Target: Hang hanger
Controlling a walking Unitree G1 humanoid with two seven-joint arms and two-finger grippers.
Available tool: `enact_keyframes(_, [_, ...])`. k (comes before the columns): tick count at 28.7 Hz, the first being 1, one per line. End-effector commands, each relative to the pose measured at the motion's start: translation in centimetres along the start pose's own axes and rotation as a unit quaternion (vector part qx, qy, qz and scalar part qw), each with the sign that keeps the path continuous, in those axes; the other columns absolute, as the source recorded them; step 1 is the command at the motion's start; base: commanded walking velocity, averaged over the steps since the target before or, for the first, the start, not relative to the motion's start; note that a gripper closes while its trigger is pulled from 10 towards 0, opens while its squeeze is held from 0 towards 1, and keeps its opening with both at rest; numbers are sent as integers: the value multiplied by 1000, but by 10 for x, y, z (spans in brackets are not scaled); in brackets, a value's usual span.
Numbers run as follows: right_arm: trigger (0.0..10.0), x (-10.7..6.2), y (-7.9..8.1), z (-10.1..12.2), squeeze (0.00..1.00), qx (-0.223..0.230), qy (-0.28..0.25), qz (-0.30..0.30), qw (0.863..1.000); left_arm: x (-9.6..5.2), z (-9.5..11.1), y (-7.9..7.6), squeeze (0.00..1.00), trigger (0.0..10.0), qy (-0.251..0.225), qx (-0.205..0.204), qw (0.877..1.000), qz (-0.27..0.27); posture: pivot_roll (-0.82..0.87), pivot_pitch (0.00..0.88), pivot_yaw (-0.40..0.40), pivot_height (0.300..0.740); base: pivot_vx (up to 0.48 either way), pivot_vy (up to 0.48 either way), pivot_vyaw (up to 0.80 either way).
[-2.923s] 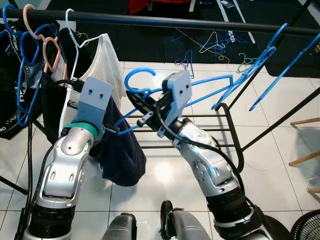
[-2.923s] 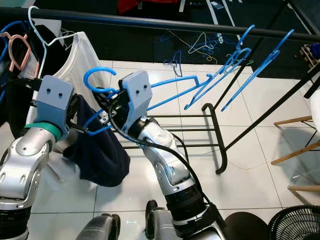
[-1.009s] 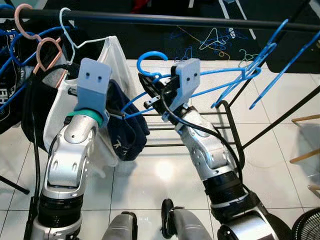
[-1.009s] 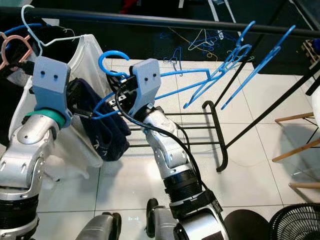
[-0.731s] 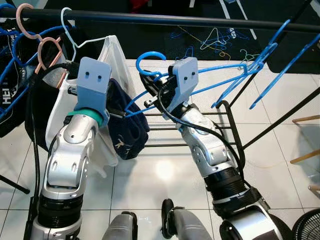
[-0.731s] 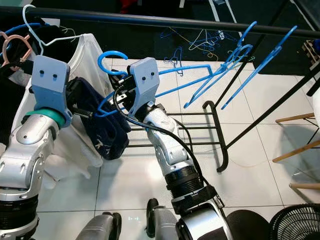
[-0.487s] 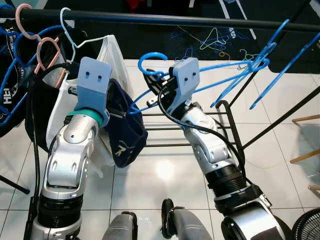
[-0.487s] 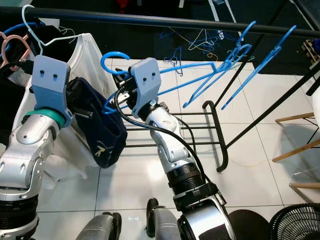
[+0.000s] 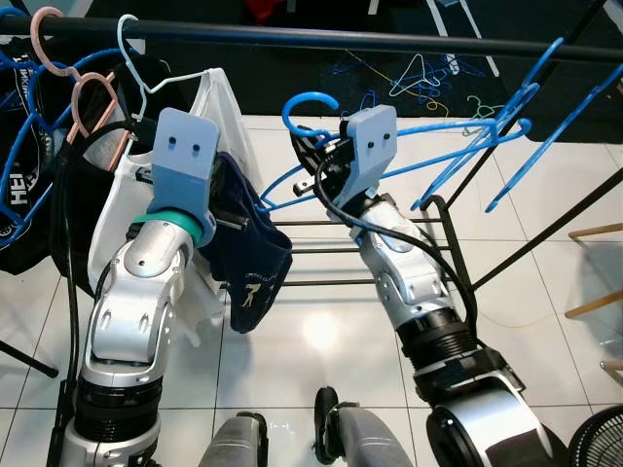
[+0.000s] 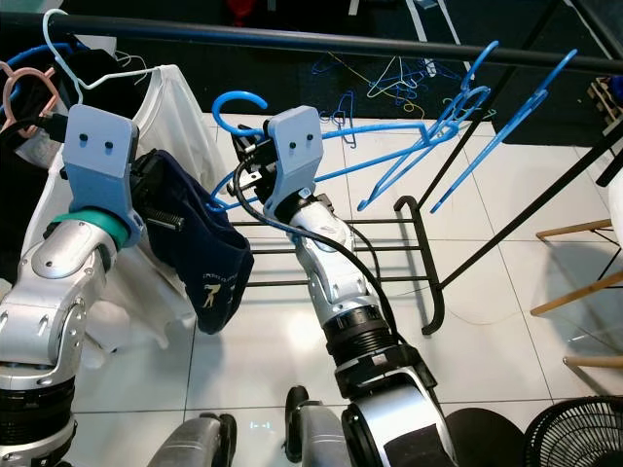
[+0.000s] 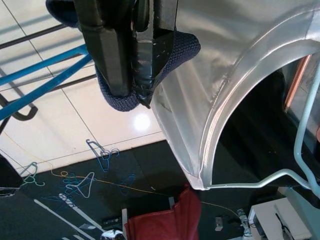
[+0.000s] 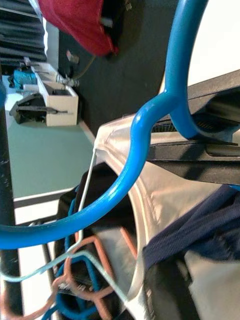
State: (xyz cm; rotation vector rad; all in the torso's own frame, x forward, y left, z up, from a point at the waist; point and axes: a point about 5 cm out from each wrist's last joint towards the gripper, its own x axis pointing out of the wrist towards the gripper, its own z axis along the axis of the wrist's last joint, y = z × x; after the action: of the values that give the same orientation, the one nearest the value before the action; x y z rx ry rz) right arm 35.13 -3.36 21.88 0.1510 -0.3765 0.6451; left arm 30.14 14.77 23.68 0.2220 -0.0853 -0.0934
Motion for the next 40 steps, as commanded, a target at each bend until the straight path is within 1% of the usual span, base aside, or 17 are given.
enact_keyframes(1, [10000,3,4,2,0,14,-4,11,1000,-2,5,-3,0,10000,-14,1,1000,-6,97,142,23,740,0,0,0])
enact_keyframes(2, [10000,3,8,6,0,19,-13,22,999,-2,4,-2,0,10000,-12,2,1000,-5,94,141,23,740,0,0,0])
enact_keyframes(5, [10000,1,9,14,0,2,-28,33,999,-1,2,-2,0,10000,-8,5,1000,-1,91,142,23,740,0,0,0])
enact_keyframes(7, [10000,-8,2,29,0,-33,-44,32,998,0,-2,0,0,10000,-2,14,1000,4,81,146,25,740,0,0,0])
enact_keyframes(10, [10000,-11,-1,35,0,-43,-52,32,997,0,-3,1,0,10000,1,16,1000,6,75,147,26,740,0,0,0])
enact_keyframes(11, [10000,-18,-5,44,0,-52,-60,32,996,2,-7,1,0,10000,7,20,1000,9,66,147,28,740,0,0,0])
enact_keyframes(12, [10000,-18,-5,44,0,-52,-60,32,996,2,-7,1,0,10000,7,20,1000,9,66,147,28,740,0,0,0])
enact_keyframes(14, [10000,-25,-7,53,0,-56,-67,36,996,4,-13,2,0,10000,15,24,1000,12,53,147,31,740,0,0,0])
enact_keyframes(17, [10000,-30,-5,55,0,-47,-65,41,996,6,-14,1,0,10000,18,24,999,12,50,146,32,740,0,0,0])
enact_keyframes(20, [10000,-32,2,45,0,-6,-51,43,998,9,-8,0,0,10000,10,19,1000,9,55,143,35,740,0,0,0])
enact_keyframes(22, [10000,-33,4,44,0,0,-48,43,998,9,-7,0,0,10000,8,18,1000,9,55,143,35,740,0,0,0])
enact_keyframes(23, [10000,-30,7,40,0,25,-45,39,998,9,-6,0,0,10000,6,17,1000,9,64,140,36,740,0,0,0])
enact_keyframes(24, [10000,-30,7,40,0,25,-45,39,998,9,-6,0,0,10000,6,17,1000,9,64,140,36,740,0,0,0])
enact_keyframes(25, [10000,-28,11,35,0,52,-40,37,997,9,-4,1,0,10000,3,15,1000,9,69,139,35,740,0,0,0])
enact_keyframes(26, [10000,-28,11,35,0,52,-40,37,997,9,-4,1,0,10000,3,15,1000,9,69,139,35,740,0,0,0])
enact_keyframes(28, [10000,-23,17,26,0,88,-30,31,995,9,-1,1,0,10000,-2,12,1000,9,75,137,34,740,0,0,0])
enact_keyframes(40, [10000,-23,18,24,0,92,-26,30,995,9,0,1,0,10000,-4,11,1000,9,75,137,34,740,0,0,0])
